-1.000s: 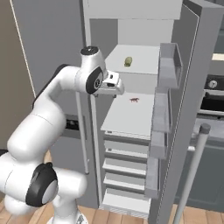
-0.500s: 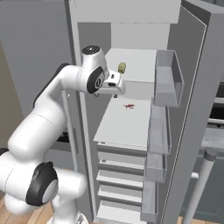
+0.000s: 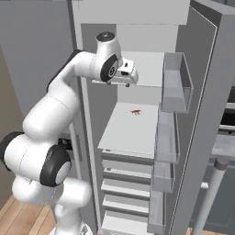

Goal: Retrieve the butter from the fridge and place it on a plate on the dining table. Then retrieve the butter knife by the fridge and place it near the plate.

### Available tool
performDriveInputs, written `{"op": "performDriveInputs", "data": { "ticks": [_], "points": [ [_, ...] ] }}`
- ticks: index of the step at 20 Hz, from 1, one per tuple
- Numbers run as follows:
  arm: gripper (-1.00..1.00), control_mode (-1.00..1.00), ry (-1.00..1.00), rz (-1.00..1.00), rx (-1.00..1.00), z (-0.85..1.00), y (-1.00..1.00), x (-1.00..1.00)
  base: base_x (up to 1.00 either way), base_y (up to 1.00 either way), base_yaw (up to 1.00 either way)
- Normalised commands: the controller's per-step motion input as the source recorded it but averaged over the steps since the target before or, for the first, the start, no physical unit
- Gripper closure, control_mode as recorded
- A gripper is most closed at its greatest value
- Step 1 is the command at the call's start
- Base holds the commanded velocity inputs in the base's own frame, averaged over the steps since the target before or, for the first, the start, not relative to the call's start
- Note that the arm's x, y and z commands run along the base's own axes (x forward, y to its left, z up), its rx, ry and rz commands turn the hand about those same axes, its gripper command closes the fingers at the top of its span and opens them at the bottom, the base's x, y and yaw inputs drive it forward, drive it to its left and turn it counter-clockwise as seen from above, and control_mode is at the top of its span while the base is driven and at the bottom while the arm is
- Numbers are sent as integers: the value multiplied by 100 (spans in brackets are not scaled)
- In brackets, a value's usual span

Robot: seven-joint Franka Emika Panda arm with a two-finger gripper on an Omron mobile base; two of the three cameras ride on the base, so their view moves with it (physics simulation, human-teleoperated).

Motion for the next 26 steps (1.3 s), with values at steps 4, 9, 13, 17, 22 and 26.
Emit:
{"op": "performDriveInputs", "data": {
  "ticks": [4,9,13,17,22,26],
  "points": [
    [-100,-100,0,0,7,19,-15,82,0,0,0],
    [-100,-100,-15,0,0,-21,-12,33,0,0,0],
    [-100,-100,-23,0,0,-39,0,29,0,0,0],
    [-100,-100,-16,2,0,-62,0,41,0,0,0],
    [-100,-100,-7,2,0,-1,0,55,0,0,0],
    [100,-100,0,2,0,-1,0,31,0,0,0]
  ]
}}
